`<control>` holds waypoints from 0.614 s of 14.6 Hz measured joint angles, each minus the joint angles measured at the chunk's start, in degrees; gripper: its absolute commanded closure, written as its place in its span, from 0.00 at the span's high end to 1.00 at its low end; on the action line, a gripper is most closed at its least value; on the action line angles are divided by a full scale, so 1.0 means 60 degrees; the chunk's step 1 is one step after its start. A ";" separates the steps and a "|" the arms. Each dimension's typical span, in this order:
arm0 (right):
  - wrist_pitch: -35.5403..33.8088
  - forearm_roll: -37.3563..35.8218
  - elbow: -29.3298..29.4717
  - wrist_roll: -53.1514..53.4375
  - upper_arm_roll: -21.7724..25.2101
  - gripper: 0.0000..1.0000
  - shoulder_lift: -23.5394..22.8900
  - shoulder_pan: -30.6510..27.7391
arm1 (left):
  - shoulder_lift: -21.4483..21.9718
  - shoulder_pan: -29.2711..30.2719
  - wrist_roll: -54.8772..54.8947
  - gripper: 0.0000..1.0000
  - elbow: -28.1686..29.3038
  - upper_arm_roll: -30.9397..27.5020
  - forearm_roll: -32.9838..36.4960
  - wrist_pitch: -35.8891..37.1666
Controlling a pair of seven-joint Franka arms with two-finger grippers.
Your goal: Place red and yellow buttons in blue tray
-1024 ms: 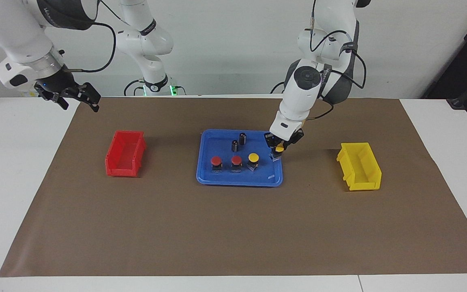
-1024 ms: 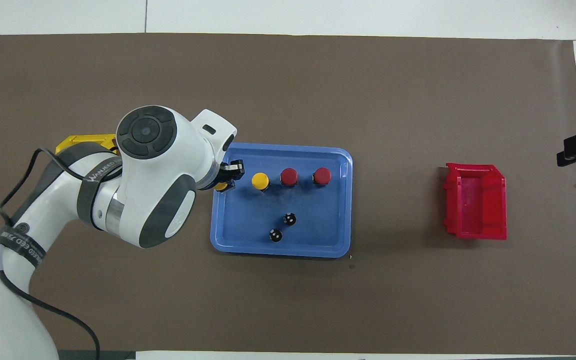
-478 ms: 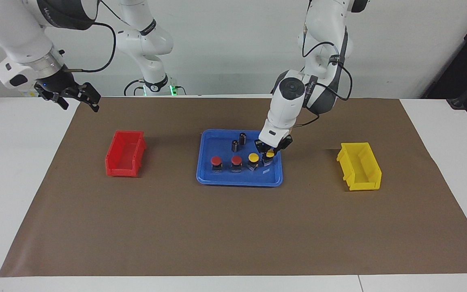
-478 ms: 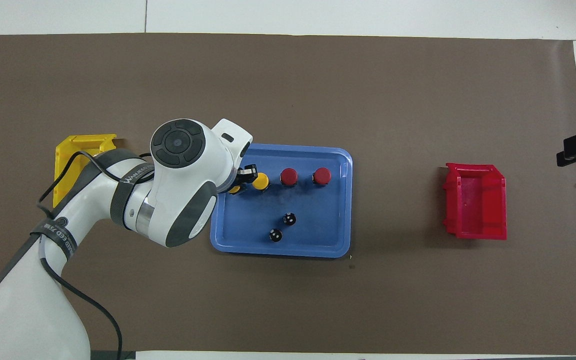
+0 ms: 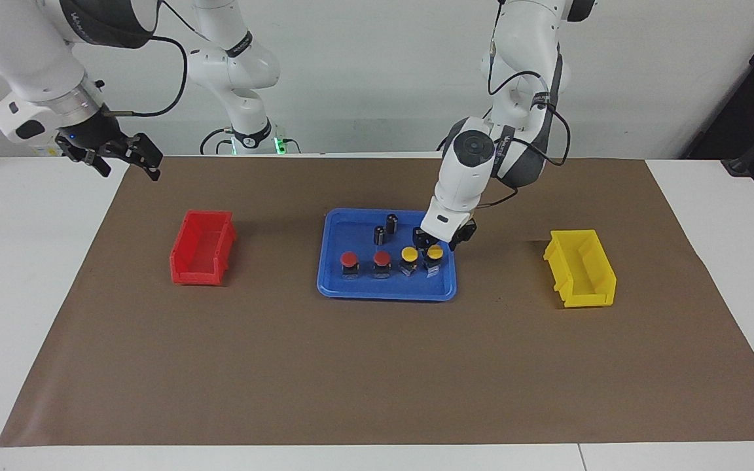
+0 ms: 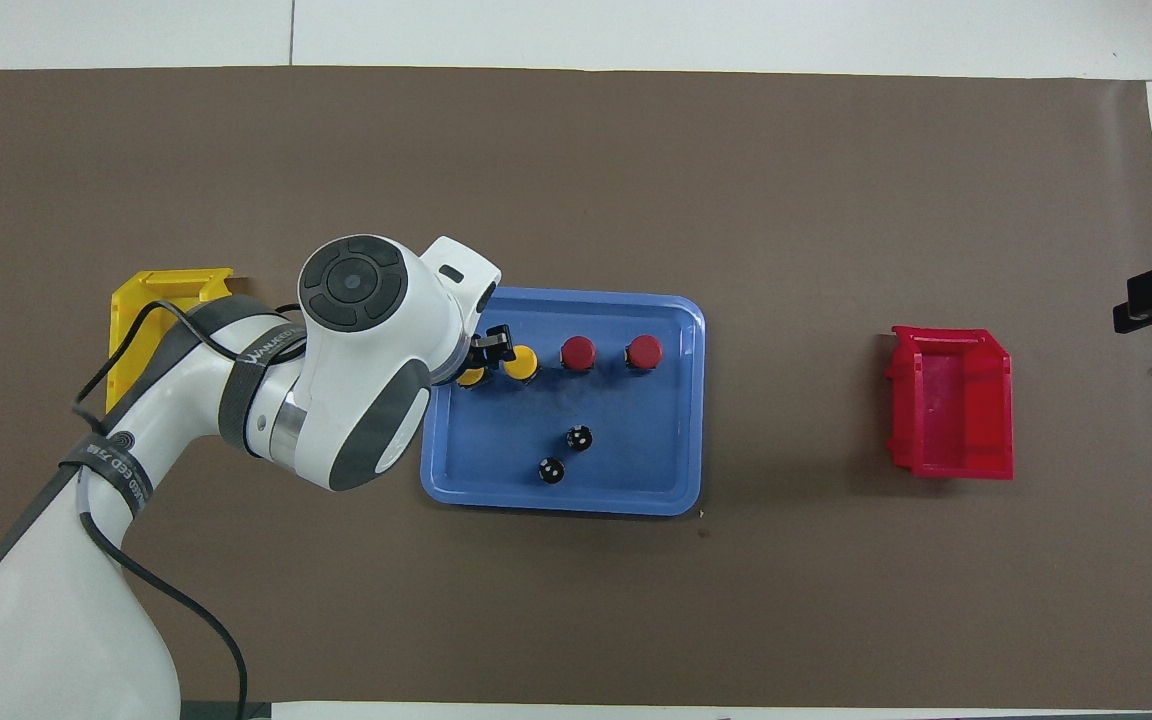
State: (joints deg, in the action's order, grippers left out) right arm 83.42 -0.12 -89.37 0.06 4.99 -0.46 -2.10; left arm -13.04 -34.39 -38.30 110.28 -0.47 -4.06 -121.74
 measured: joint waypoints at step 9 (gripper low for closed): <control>0.0000 0.0000 0.0000 0.0000 0.0000 1.00 0.0000 0.0000 | 0.1457 0.1303 0.2086 1.00 -0.1324 -0.0198 0.0003 0.3261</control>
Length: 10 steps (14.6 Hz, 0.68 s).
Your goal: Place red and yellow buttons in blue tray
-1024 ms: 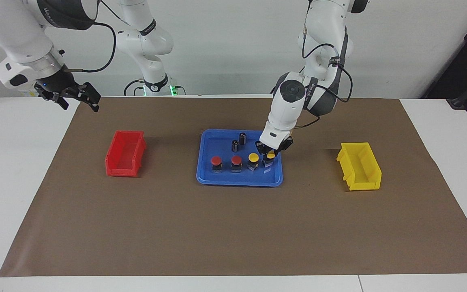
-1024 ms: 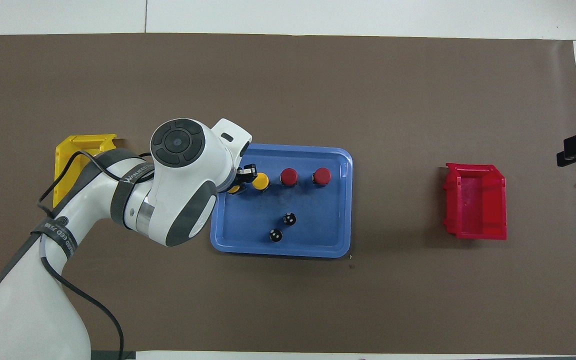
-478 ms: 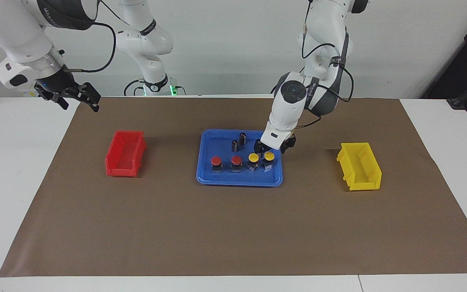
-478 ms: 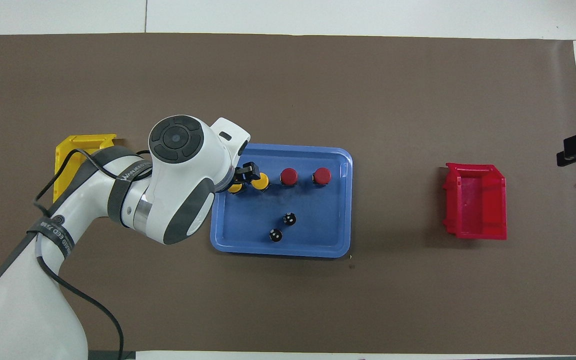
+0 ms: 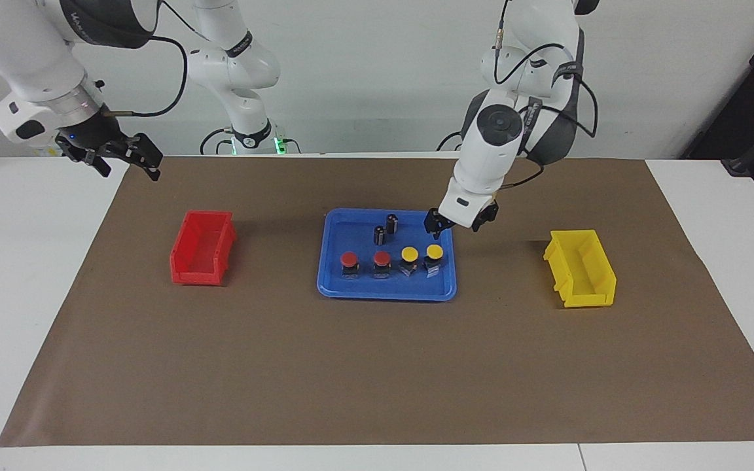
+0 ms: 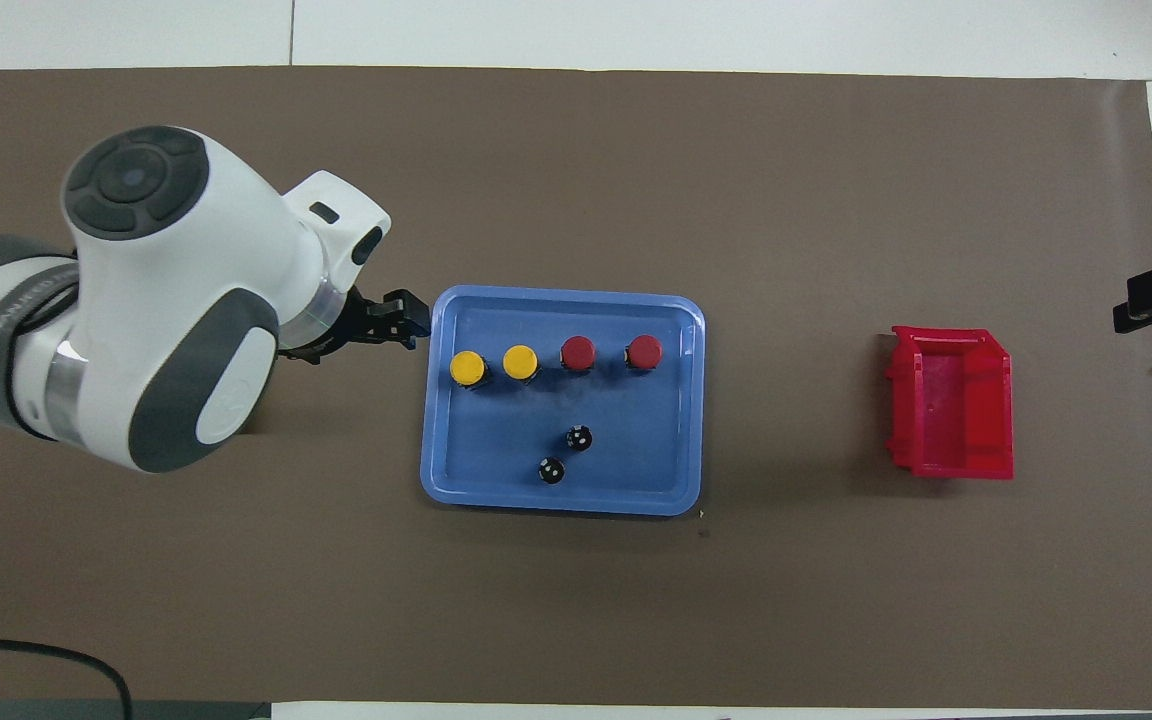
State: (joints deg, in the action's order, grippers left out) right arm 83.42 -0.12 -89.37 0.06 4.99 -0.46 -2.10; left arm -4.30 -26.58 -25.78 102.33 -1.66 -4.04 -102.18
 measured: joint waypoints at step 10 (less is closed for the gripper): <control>0.0000 0.0000 0.0000 0.0000 0.0000 1.00 0.0000 0.0000 | 0.1188 0.3054 0.3719 1.00 -0.0941 -0.0147 0.0012 0.2581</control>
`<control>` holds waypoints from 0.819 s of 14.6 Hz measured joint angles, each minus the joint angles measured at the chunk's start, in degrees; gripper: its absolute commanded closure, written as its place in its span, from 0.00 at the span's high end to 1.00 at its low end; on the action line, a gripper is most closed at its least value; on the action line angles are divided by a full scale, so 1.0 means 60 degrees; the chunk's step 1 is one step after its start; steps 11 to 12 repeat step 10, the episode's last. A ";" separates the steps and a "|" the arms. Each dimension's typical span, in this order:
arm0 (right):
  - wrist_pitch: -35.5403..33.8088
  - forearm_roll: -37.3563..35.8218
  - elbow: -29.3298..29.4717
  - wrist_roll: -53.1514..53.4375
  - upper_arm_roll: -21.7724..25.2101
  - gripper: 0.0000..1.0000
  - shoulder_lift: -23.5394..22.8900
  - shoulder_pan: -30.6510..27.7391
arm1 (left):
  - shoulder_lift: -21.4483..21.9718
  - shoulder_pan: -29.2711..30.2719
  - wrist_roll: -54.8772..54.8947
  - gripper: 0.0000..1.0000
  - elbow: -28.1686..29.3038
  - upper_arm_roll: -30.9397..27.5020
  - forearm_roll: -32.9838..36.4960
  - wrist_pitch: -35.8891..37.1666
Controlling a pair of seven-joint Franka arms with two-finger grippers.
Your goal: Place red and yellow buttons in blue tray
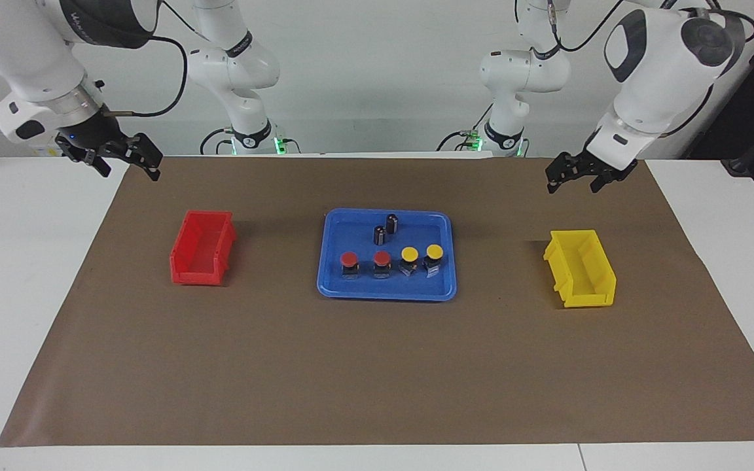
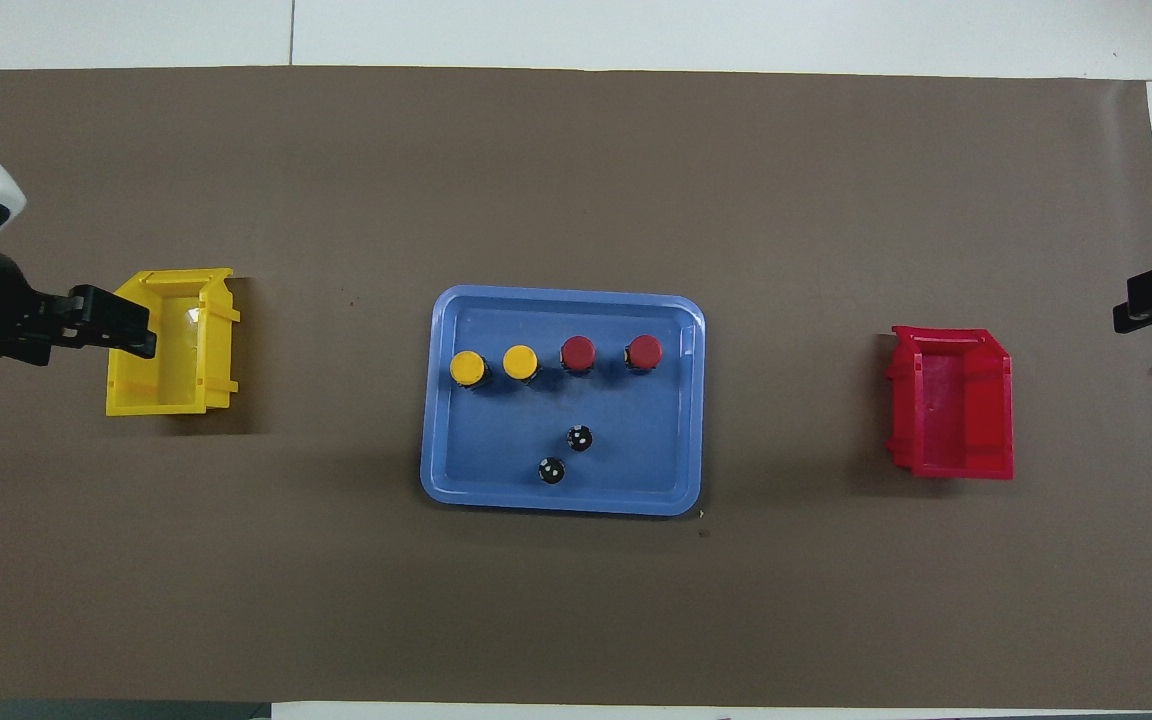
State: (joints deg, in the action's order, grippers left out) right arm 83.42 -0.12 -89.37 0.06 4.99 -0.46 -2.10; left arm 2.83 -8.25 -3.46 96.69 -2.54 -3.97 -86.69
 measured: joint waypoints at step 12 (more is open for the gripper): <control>0.0000 0.0000 0.0000 0.0000 0.0000 1.00 0.0000 0.0000 | 0.0028 0.0612 0.1136 1.00 -0.0199 0.0056 0.0009 0.0367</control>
